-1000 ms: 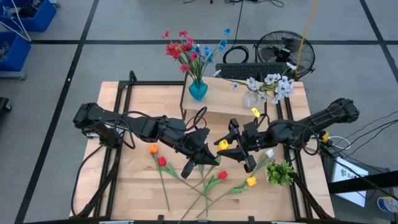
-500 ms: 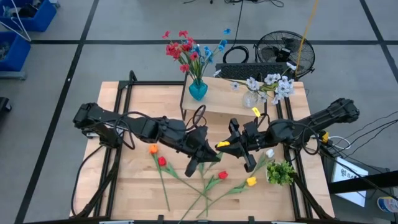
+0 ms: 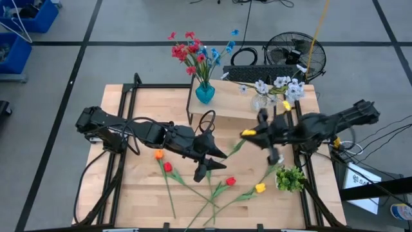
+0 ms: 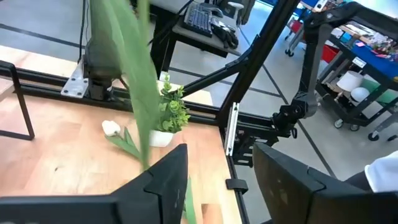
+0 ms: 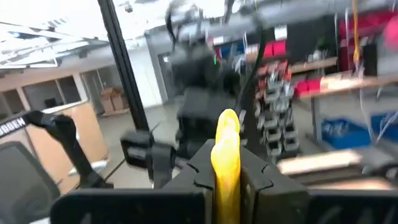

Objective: Pick and place flowers into a vace then onto a shelf
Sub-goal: Put the left yellow tulip into the transparent vase

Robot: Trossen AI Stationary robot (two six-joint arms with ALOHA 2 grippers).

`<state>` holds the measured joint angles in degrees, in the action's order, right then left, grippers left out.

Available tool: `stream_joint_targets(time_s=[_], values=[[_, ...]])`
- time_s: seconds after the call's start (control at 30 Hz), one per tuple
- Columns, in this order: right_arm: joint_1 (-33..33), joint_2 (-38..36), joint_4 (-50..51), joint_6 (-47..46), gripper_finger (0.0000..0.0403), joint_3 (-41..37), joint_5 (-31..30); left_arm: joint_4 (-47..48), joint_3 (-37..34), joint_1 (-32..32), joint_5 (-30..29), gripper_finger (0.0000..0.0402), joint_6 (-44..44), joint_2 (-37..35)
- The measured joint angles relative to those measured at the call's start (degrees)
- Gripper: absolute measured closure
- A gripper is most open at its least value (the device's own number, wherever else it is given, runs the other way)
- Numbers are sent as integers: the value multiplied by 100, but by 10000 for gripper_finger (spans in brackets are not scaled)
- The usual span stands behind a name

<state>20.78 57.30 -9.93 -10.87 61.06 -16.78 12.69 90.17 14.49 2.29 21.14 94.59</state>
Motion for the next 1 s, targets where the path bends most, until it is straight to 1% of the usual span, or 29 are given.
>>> stream_joint_targets(time_s=[0.03,0.1,0.27,0.43,0.5,0.57,0.7,0.83,0.93,1.0], values=[[2,-142,19,151,390,0,-21,0,0,-14,1,209,0,0],[4,-410,65,408,391,0,-282,0,0,-30,4,205,2,0],[181,-1050,363,1094,391,0,-1410,3,0,-70,4,208,95,-24],[469,-1393,396,1760,391,0,-2287,-26,0,-96,19,221,147,-56],[524,-1446,351,1982,391,0,-2505,1,0,-127,7,227,133,-61],[538,-1447,273,2267,391,0,-2583,0,0,-181,-87,231,127,-78],[589,-1436,-272,3102,391,0,-3042,-9,0,-325,-111,239,182,-81],[686,-1418,-1165,4396,391,0,-3368,-12,0,-434,-112,242,187,-81],[812,-1403,-1785,5277,391,7,-3755,2,0,-493,-112,243,186,-81],[899,-1379,-1902,5624,390,54,-4052,0,0,-534,-112,243,186,-81]])
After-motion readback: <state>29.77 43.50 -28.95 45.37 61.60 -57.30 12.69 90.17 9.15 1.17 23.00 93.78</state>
